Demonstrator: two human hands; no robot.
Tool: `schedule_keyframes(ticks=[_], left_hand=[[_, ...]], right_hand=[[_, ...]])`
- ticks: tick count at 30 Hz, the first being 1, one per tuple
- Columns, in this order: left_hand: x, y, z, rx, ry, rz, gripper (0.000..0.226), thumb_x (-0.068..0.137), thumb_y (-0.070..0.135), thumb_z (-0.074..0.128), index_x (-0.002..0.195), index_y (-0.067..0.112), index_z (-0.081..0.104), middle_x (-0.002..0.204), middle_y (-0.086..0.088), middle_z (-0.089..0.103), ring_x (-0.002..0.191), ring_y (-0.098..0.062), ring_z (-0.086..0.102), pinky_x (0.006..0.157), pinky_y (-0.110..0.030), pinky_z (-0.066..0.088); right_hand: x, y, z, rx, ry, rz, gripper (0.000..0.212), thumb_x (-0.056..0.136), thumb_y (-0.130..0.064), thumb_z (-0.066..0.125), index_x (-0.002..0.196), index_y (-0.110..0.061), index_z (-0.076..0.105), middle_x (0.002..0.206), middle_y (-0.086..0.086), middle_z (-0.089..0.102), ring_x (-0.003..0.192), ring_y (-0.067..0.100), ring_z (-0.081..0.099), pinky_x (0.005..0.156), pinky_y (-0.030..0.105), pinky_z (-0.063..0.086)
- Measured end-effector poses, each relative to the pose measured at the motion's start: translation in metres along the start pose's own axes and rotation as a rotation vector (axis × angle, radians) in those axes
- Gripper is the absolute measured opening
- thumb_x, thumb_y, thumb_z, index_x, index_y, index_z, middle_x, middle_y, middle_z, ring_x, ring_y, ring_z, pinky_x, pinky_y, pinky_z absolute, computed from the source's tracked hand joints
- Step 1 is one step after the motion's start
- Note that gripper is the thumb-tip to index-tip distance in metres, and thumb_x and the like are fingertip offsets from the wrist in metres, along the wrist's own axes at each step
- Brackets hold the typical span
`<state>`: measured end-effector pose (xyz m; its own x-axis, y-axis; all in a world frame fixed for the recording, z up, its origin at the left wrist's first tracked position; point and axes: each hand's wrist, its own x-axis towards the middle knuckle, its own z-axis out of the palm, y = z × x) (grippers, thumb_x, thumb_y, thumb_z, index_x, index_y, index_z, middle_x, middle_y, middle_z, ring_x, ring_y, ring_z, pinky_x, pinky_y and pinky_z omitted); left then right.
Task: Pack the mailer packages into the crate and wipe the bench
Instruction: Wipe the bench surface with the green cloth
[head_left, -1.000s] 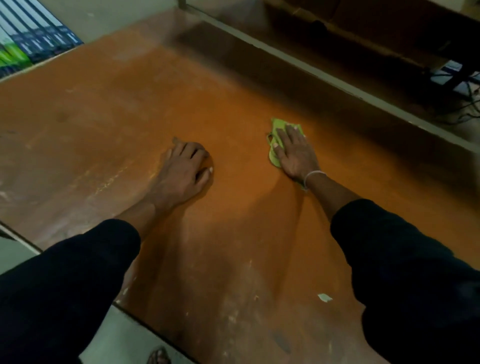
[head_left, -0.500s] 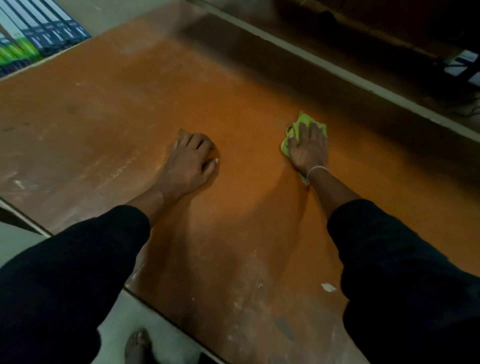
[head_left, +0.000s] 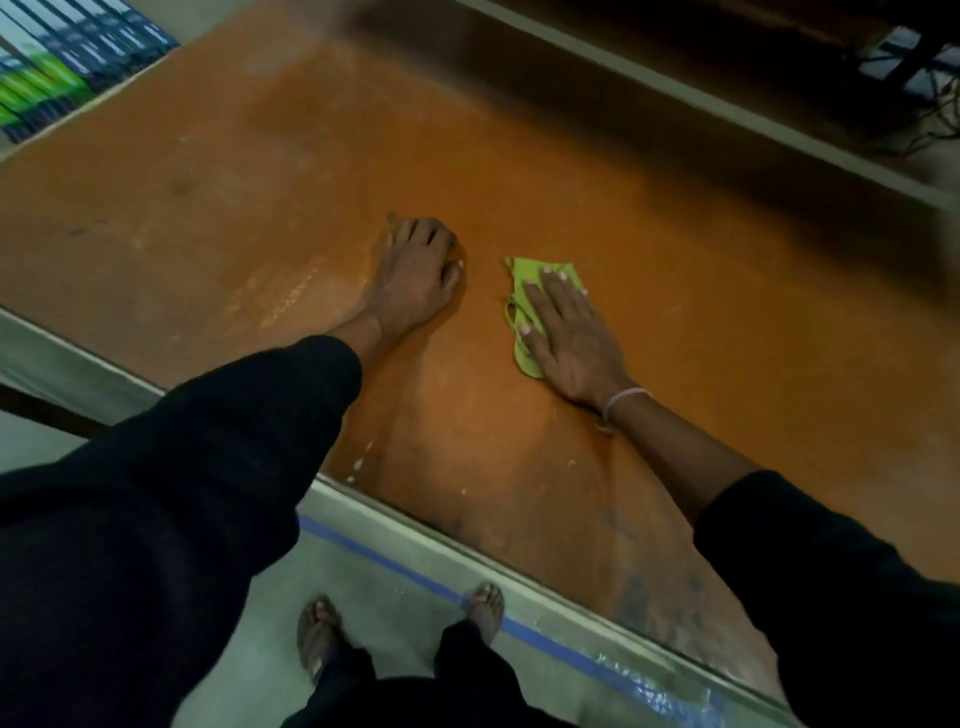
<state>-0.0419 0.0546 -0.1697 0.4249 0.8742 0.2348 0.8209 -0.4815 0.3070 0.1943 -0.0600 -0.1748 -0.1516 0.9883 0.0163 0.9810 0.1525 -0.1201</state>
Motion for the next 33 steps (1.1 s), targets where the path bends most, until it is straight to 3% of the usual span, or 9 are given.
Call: schedule_keyframes(ticks=[4,5,10,15,20,22,27,31,33], left_hand=[[-0.006,-0.015,-0.007,-0.028,-0.053,0.079,0.037,0.105,0.036,0.043,0.131,0.011,0.053,0.134,-0.011,0.051,0.123,-0.035,0.042,0.102,-0.047,0.033],[-0.008,-0.022,-0.012,-0.001,-0.067,0.097,0.039,0.105,0.038,0.043,0.133,0.012,0.052,0.135,-0.011,0.050,0.124,-0.035,0.042,0.102,-0.050,0.035],[-0.018,-0.063,-0.039,0.061,-0.057,0.116,0.043,0.104,0.041,0.043,0.134,0.010,0.050,0.138,-0.015,0.049,0.125,-0.038,0.045,0.098,-0.050,0.039],[-0.036,-0.098,-0.050,0.082,-0.036,0.077,0.042,0.104,0.037,0.045,0.132,0.007,0.052,0.137,-0.019,0.050,0.126,-0.039,0.044,0.097,-0.051,0.038],[-0.040,-0.107,-0.044,0.050,-0.011,0.077,0.043,0.104,0.040,0.043,0.126,0.006,0.055,0.132,-0.019,0.052,0.120,-0.039,0.047,0.095,-0.050,0.039],[-0.041,-0.108,-0.042,0.041,-0.011,0.077,0.043,0.104,0.040,0.041,0.126,0.006,0.056,0.131,-0.019,0.052,0.119,-0.039,0.047,0.096,-0.050,0.038],[-0.041,-0.111,-0.042,0.030,-0.002,0.079,0.043,0.103,0.040,0.039,0.124,0.007,0.057,0.129,-0.018,0.052,0.119,-0.038,0.046,0.099,-0.051,0.039],[-0.038,-0.113,-0.041,0.036,-0.010,0.071,0.043,0.101,0.041,0.042,0.124,0.008,0.058,0.130,-0.017,0.052,0.120,-0.039,0.046,0.098,-0.052,0.040],[-0.038,-0.115,-0.040,0.021,-0.012,0.074,0.043,0.101,0.042,0.043,0.124,0.010,0.058,0.130,-0.016,0.052,0.119,-0.038,0.046,0.098,-0.052,0.040]], right_hand=[[-0.019,-0.013,-0.001,0.014,0.058,0.467,0.070,0.102,-0.058,0.012,0.160,-0.019,0.019,0.168,0.009,0.010,0.156,0.026,0.003,0.126,0.046,0.007],[-0.024,-0.029,0.001,0.007,0.054,0.484,0.071,0.102,-0.058,0.011,0.160,-0.017,0.019,0.168,0.010,0.010,0.156,0.027,0.003,0.126,0.046,0.006],[-0.076,-0.091,0.008,-0.031,0.009,-0.037,0.061,0.106,-0.051,0.022,0.159,-0.022,0.021,0.168,0.006,0.014,0.156,0.023,0.006,0.126,0.046,0.011],[-0.085,-0.121,0.008,-0.021,0.098,0.459,0.065,0.103,-0.051,0.021,0.158,-0.016,0.026,0.166,0.012,0.018,0.155,0.028,0.011,0.124,0.049,0.016],[-0.118,-0.187,0.010,0.002,-0.029,-0.084,0.061,0.107,-0.047,0.025,0.161,-0.022,0.012,0.169,0.005,0.003,0.156,0.021,-0.004,0.126,0.045,0.007],[-0.114,-0.182,0.010,-0.016,-0.022,-0.075,0.061,0.107,-0.048,0.026,0.161,-0.023,0.012,0.169,0.003,0.002,0.156,0.019,-0.005,0.126,0.046,0.009],[-0.099,-0.199,0.014,-0.014,0.091,0.411,0.062,0.106,-0.049,0.022,0.160,-0.018,0.021,0.168,0.010,0.012,0.156,0.025,0.004,0.124,0.048,0.015],[-0.107,-0.219,0.012,-0.002,-0.023,-0.038,0.061,0.108,-0.046,0.027,0.161,-0.021,0.011,0.169,0.006,0.003,0.156,0.021,-0.004,0.126,0.045,0.008],[-0.099,-0.202,0.012,-0.005,-0.014,-0.069,0.061,0.107,-0.045,0.029,0.161,-0.022,0.013,0.169,0.003,0.004,0.156,0.019,-0.003,0.126,0.045,0.009]])
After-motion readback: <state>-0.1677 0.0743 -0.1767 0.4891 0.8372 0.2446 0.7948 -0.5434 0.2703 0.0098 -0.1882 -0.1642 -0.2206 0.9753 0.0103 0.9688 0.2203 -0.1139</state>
